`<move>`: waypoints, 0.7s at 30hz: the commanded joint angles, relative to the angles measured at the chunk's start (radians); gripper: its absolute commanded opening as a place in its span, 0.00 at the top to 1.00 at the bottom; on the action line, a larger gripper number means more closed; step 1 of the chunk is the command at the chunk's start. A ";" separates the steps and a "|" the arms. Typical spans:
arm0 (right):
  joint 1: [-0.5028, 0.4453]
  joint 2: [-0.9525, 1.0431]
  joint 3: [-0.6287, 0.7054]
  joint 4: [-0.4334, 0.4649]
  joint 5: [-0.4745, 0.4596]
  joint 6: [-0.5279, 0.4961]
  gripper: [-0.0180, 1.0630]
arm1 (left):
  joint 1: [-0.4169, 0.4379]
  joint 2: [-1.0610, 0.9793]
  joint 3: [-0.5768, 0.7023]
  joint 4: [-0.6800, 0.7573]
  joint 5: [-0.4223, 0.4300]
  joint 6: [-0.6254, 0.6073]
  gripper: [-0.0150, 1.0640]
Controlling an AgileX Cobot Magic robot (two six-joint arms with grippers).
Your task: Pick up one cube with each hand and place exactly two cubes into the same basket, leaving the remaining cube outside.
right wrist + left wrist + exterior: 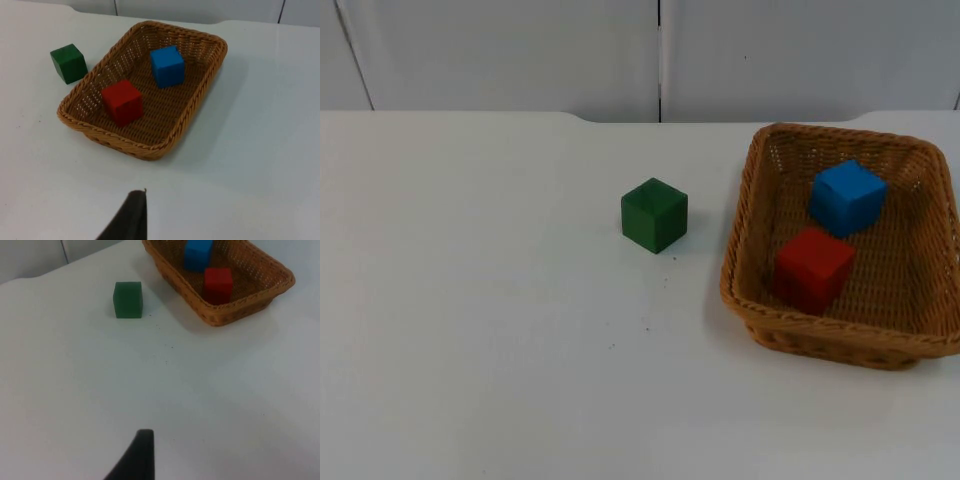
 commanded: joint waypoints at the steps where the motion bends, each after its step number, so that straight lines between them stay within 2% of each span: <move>1: -0.003 -0.004 0.009 0.004 0.000 0.005 0.01 | -0.001 -0.004 0.005 -0.006 -0.001 -0.001 0.01; 8: -0.011 -0.004 0.009 0.004 0.000 0.005 0.01 | -0.001 -0.004 0.005 -0.006 -0.001 -0.001 0.01; 15: -0.087 -0.004 0.009 0.004 0.000 0.005 0.01 | -0.001 -0.004 0.005 -0.006 -0.001 -0.001 0.01; 21: -0.110 -0.004 0.009 0.004 0.000 0.005 0.01 | -0.001 -0.004 0.005 -0.006 -0.001 -0.001 0.01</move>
